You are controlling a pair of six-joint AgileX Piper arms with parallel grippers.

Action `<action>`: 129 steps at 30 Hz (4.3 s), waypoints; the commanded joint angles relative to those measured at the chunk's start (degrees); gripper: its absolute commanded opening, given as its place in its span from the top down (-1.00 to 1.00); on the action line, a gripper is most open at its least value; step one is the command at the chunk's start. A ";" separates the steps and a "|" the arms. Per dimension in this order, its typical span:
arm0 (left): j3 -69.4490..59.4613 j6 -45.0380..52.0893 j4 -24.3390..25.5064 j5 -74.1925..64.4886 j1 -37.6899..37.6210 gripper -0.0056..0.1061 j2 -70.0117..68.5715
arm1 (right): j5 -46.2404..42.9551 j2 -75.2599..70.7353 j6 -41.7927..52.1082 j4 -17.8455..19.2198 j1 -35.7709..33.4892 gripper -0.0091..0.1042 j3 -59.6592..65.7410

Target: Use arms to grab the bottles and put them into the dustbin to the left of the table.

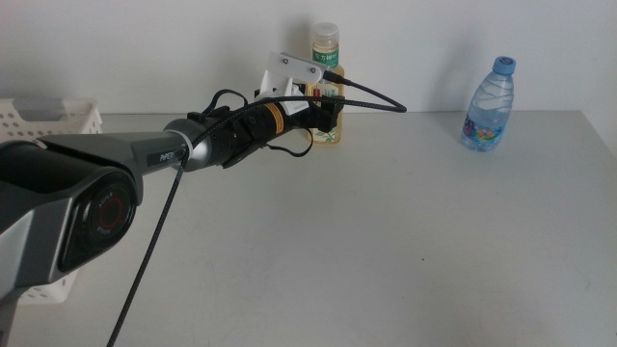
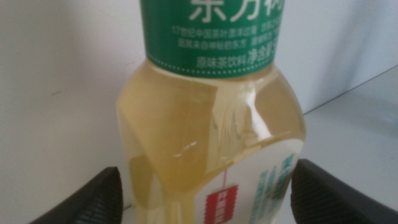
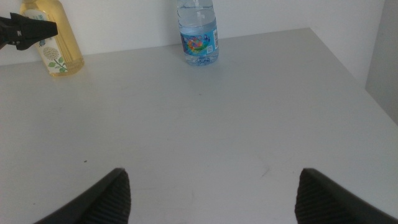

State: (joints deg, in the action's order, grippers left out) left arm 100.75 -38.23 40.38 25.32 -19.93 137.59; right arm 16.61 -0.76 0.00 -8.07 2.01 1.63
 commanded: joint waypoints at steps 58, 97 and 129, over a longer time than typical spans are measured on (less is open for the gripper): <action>-4.57 -27.42 35.26 -0.90 5.38 0.93 -20.29 | -4.09 -1.20 0.83 0.30 0.33 -0.36 -0.52; -36.01 -5.94 13.57 -33.24 16.71 0.93 -69.77 | -4.09 -1.20 0.83 0.30 0.33 -0.36 -0.52; -29.19 61.72 -47.84 -62.69 35.37 0.93 -50.37 | -4.09 -1.20 0.83 0.30 0.33 -0.36 -0.52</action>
State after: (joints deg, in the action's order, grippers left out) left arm 68.78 23.03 -5.99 -40.64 15.37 89.54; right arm 16.61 -0.76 0.00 -8.07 2.01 1.63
